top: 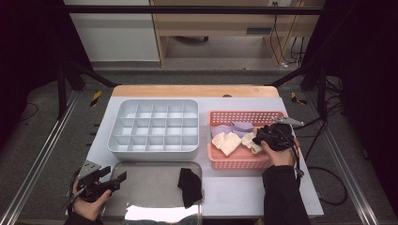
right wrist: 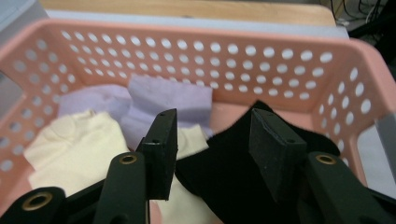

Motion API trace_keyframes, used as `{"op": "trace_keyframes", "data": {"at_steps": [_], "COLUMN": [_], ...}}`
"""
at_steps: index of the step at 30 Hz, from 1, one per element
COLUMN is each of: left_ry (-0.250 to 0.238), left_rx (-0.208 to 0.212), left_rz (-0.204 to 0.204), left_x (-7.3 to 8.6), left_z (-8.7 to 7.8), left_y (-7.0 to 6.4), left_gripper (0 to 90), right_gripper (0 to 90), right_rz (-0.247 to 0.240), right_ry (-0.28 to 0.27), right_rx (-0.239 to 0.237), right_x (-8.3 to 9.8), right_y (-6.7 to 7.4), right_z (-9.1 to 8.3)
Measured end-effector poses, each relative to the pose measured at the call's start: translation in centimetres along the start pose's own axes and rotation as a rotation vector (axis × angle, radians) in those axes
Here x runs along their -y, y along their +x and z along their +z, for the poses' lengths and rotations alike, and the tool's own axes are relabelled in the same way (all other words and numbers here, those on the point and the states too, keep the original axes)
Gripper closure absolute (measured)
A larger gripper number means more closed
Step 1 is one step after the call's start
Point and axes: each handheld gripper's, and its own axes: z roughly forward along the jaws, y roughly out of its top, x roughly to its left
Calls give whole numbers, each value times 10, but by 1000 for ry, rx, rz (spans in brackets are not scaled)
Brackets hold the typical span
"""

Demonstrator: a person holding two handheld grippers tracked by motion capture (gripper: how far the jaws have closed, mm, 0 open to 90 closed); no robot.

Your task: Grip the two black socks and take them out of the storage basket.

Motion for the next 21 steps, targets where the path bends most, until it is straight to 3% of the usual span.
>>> {"op": "trace_keyframes", "data": {"at_steps": [3, 7, 12, 21], "left_ry": [7, 7, 5, 6], "left_rx": [-3, -4, -4, -7], "left_rz": [4, 5, 0, -3], "left_x": [0, 0, 1, 1], "left_z": [1, 1, 1, 1], "left_y": [0, 0, 1, 1], "left_gripper": [273, 273, 273, 274], "right_gripper": [486, 457, 410, 364], "right_rz": [7, 19, 35, 43], "right_ry": [42, 43, 85, 74], "right_rx": [22, 44, 43, 74], "right_x": [5, 5, 7, 13], "right_y": [-6, -11, -13, -17], "right_z": [1, 0, 3, 3]}}
